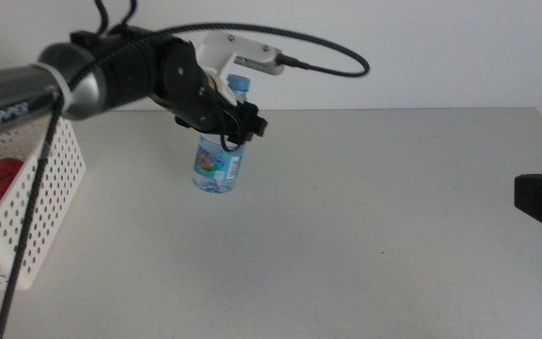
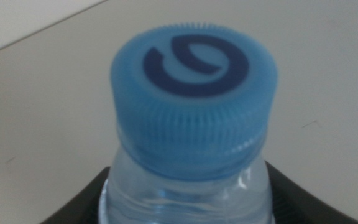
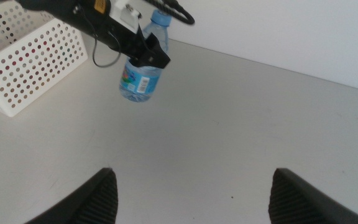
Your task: Use arms to grab the bottles and put them into the dustbin to the left of the table.
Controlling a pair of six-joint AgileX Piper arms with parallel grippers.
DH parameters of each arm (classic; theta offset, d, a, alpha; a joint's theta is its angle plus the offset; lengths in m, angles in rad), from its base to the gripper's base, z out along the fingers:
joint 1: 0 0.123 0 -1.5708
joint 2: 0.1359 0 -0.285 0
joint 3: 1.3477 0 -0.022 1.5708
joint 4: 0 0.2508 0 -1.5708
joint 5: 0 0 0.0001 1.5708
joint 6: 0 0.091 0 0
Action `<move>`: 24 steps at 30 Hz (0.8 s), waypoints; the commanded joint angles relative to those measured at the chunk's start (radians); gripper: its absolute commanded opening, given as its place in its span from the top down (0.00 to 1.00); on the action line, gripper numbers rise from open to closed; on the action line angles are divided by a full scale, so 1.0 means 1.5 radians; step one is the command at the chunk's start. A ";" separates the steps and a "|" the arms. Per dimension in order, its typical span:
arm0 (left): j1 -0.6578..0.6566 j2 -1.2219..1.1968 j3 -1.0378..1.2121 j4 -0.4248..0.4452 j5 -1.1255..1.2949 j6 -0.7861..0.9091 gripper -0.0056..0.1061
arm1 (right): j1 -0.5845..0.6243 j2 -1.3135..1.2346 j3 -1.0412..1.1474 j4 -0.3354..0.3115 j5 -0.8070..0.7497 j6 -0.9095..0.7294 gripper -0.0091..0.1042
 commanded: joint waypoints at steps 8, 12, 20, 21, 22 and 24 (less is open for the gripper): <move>0.198 -0.093 -0.182 -0.174 0.325 0.234 0.96 | 0.002 0.000 -0.023 -0.013 -0.048 -0.009 0.38; 0.277 -0.096 -0.265 -0.149 0.429 0.234 0.96 | 0.002 0.000 -0.023 -0.013 -0.048 -0.009 0.38; 0.407 -0.095 -0.323 -0.140 0.533 0.273 0.96 | 0.002 0.000 -0.023 -0.013 -0.048 -0.009 0.38; 0.424 -0.093 -0.322 -0.142 0.533 0.273 0.96 | 0.002 0.000 -0.023 -0.013 -0.048 -0.009 0.38; 0.440 -0.089 -0.321 -0.144 0.533 0.273 0.96 | 0.002 0.000 -0.023 -0.013 -0.048 -0.009 0.38; 0.466 -0.078 -0.319 -0.147 0.533 0.270 0.96 | 0.002 0.000 -0.023 -0.013 -0.048 -0.009 0.38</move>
